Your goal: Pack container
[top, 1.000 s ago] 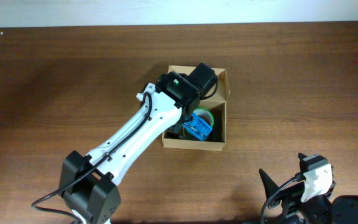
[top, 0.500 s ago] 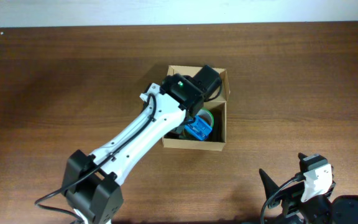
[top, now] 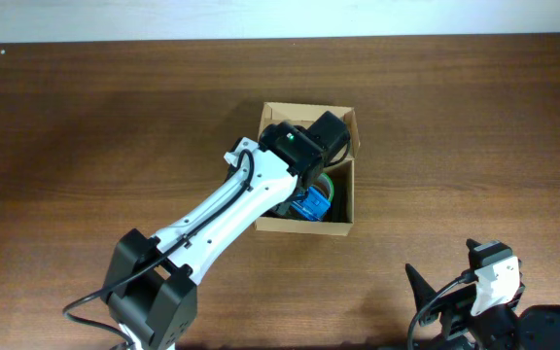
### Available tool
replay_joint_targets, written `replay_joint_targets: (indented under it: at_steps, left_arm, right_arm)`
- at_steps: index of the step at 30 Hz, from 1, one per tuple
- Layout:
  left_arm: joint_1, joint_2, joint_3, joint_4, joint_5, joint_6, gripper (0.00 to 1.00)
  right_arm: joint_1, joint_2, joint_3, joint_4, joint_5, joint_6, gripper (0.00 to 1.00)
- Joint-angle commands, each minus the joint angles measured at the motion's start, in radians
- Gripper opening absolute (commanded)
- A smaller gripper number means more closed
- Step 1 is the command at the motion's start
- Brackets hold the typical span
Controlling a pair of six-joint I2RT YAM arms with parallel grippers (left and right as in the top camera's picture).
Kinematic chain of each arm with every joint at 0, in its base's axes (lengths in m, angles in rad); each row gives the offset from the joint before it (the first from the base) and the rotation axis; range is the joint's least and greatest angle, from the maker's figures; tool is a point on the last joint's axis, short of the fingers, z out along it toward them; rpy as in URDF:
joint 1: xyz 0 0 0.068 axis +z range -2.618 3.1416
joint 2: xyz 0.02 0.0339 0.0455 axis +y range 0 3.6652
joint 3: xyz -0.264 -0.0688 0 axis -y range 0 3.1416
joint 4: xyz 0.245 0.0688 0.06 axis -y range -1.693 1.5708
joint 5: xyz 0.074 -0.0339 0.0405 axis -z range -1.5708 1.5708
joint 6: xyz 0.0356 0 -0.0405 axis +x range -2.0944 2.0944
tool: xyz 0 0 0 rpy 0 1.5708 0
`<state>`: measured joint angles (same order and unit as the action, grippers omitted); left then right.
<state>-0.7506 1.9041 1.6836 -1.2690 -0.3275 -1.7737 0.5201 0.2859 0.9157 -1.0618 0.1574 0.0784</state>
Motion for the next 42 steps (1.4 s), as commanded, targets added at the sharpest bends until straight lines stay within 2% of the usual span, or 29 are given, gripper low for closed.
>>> replay_joint_targets:
  at_steps: [1,4,7,9,20,29,32,35,37,40,41,42]
  left_arm:
    - [-0.003,0.014,-0.014,-0.003,0.023,-0.009,0.02]
    - [-0.003,0.014,-0.014,-0.005,0.044,-0.009,0.03]
    - [-0.003,0.014,-0.014,-0.014,0.053,-0.009,0.14]
    - [-0.003,0.014,-0.014,-0.023,0.057,-0.009,0.15]
    - [-0.003,0.014,-0.035,-0.013,0.077,-0.01,0.14]
    - [-0.018,0.014,-0.035,0.073,0.103,-0.009,0.13]
    - [-0.027,0.014,-0.034,0.096,0.1,-0.009,0.06]
    - [-0.042,-0.004,-0.024,0.1,0.095,0.013,0.06]
    - [-0.053,-0.025,-0.018,0.099,0.085,0.061,0.12]
    - [-0.056,-0.063,-0.016,0.098,0.068,0.121,0.35]
    - [-0.051,-0.078,-0.016,0.098,0.057,0.151,0.45]
    - [-0.049,-0.093,-0.016,0.096,0.042,0.177,0.65]
  right_arm:
    - [-0.005,-0.003,-0.002,0.003,0.012,0.008,0.99]
    - [-0.005,-0.003,-0.002,0.003,0.012,0.008,0.99]
    - [-0.005,-0.003,-0.002,0.003,0.012,0.008,0.99]
    - [-0.005,-0.003,-0.002,0.003,0.012,0.008,0.99]
    - [-0.005,-0.003,-0.002,0.003,0.012,0.008,0.99]
    - [-0.005,-0.003,-0.002,0.003,0.012,0.008,0.99]
    - [-0.005,-0.003,-0.002,0.003,0.012,0.008,0.99]
    - [-0.005,-0.003,-0.002,0.003,0.012,0.008,0.99]
    - [-0.005,-0.003,-0.002,0.003,0.012,0.008,0.99]
    - [-0.005,-0.003,-0.002,0.003,0.012,0.008,0.99]
    - [-0.005,-0.003,-0.002,0.003,0.012,0.008,0.99]
    - [-0.005,-0.003,-0.002,0.003,0.012,0.008,0.99]
